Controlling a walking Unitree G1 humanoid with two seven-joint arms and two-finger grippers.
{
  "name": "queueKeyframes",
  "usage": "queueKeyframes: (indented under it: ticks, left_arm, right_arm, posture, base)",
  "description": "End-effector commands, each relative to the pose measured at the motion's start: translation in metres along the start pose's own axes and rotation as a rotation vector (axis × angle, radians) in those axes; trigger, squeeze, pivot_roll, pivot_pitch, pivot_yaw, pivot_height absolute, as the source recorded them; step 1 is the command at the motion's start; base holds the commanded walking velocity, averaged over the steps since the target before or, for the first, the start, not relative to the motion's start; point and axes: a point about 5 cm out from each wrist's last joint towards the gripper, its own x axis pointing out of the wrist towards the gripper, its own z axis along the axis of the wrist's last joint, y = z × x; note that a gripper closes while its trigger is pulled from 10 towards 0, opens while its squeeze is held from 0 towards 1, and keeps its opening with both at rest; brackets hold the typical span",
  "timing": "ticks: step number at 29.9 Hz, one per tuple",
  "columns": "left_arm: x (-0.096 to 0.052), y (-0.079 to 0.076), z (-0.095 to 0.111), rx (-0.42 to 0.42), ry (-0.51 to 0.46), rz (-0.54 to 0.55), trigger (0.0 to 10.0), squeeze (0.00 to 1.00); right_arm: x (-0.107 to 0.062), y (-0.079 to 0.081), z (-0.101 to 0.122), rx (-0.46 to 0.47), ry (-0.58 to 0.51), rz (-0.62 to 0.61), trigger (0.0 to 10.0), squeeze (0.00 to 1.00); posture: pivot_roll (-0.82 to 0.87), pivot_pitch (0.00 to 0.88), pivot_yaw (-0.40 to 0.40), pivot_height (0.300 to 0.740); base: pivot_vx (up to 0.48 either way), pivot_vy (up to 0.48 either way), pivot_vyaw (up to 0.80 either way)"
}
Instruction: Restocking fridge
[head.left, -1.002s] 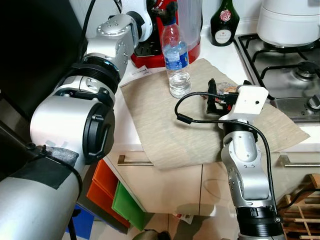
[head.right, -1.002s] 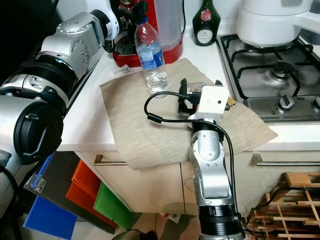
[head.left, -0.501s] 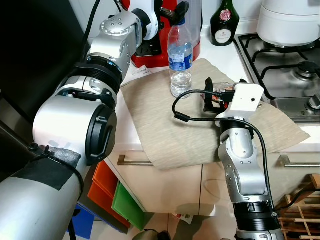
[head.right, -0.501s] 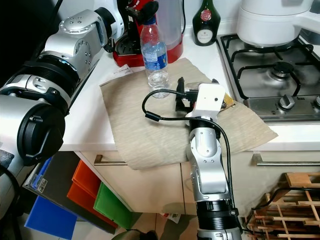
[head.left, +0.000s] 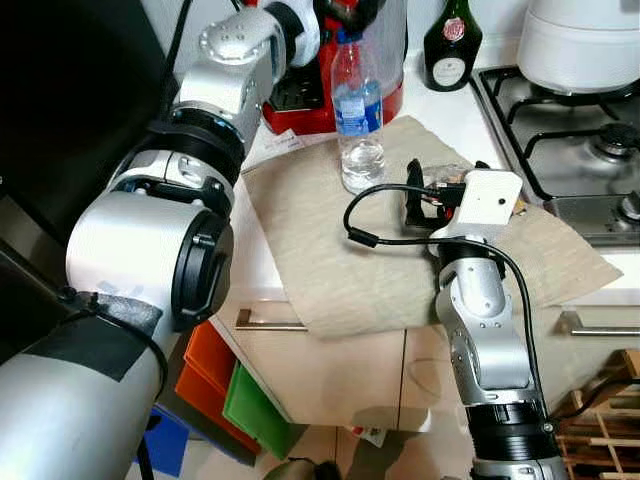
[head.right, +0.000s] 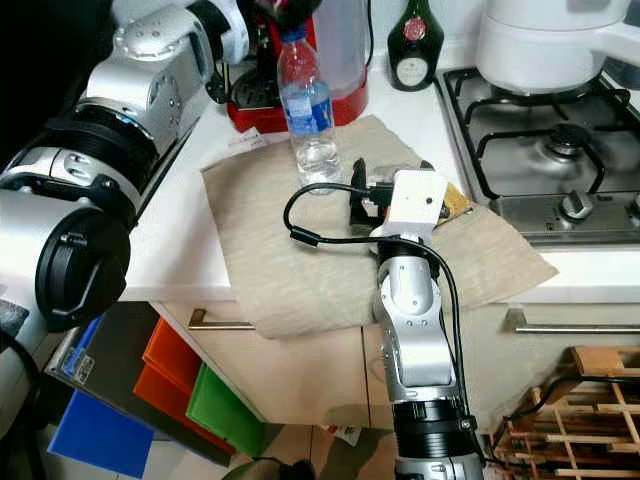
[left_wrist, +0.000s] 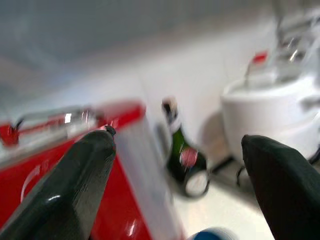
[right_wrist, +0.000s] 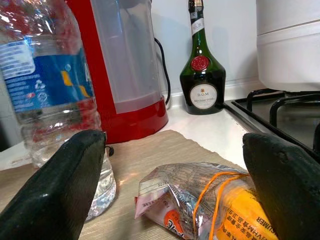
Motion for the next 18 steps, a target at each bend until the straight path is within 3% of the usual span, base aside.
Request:
queueKeyframes:
  ticks: [1,7,12,18]
  left_arm:
    - [-0.006,0.007,0.0,-0.022,-0.028,-0.002,10.0,0.0]
    - [-0.011,0.001,-0.002,-0.051,-0.064,-0.058,10.0,0.0]
    - [-0.017,-0.011,-0.023,-0.093,0.024,-0.134,10.0,0.0]
    - [-0.02,-0.019,-0.043,-0.162,0.095,-0.122,10.0,0.0]
  right_arm:
    - [0.004,0.008,0.004,0.024,-0.016,0.024,10.0,0.0]
    - [0.004,0.007,0.004,0.025,-0.018,0.022,10.0,0.0]
    - [0.004,0.008,0.001,0.028,-0.009,0.027,10.0,0.0]
    - [0.006,0.011,0.001,0.031,-0.011,0.035,10.0,0.0]
  posture:
    - [-0.01,0.0,0.189,0.74]
    - [-0.01,0.0,0.19,0.74]
    - [0.0,0.0,0.18,0.74]
    - [0.0,0.0,0.185,0.74]
  base:
    - [0.0,0.0,0.0]
    - [0.0,0.0,0.0]
    - [0.0,0.0,0.0]
    - [0.0,0.0,0.0]
